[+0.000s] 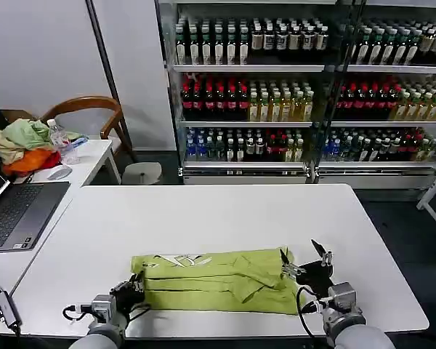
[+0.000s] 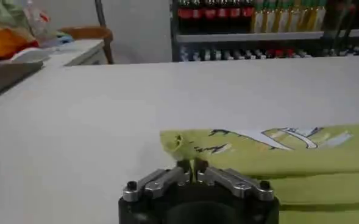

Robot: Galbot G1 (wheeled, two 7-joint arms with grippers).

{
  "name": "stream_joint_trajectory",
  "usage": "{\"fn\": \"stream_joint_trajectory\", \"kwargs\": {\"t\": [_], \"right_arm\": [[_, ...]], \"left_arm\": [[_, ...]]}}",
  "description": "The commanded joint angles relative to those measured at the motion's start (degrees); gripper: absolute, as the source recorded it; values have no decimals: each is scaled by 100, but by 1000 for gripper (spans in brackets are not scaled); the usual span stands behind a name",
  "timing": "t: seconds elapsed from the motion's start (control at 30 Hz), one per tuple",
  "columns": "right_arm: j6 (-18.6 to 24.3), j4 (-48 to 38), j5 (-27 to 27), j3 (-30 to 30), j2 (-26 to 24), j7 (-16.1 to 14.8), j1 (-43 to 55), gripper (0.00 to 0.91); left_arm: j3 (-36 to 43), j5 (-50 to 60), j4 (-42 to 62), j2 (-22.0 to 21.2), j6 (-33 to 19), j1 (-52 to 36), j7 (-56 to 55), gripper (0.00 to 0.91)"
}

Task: Fold and organize the clothes.

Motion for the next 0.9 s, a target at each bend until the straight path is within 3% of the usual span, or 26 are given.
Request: {"fn": "stream_joint_trajectory", "kwargs": {"t": [0.03, 0.2, 0.33, 0.6, 0.9], "right_arm": [[-30, -90, 112, -73, -33, 27, 168, 907], [-30, -136, 108, -219, -38, 30, 329, 907], [-41, -153, 104, -258, -44, 38, 398, 907], [-59, -44, 67, -114, -54, 45, 215, 907], [-80, 41, 19, 42, 4, 56, 72, 907]], "left_arm": [[-2220, 179, 70, 116, 437, 530, 1098, 10], [-2987, 162, 165, 191, 555, 626, 1225, 20], [-2912, 212, -128, 267, 501, 640, 1256, 20], [-1699, 186, -1483, -137, 566, 635, 1204, 20], [-75, 431, -1525, -672, 131, 355, 1386, 30]]}}
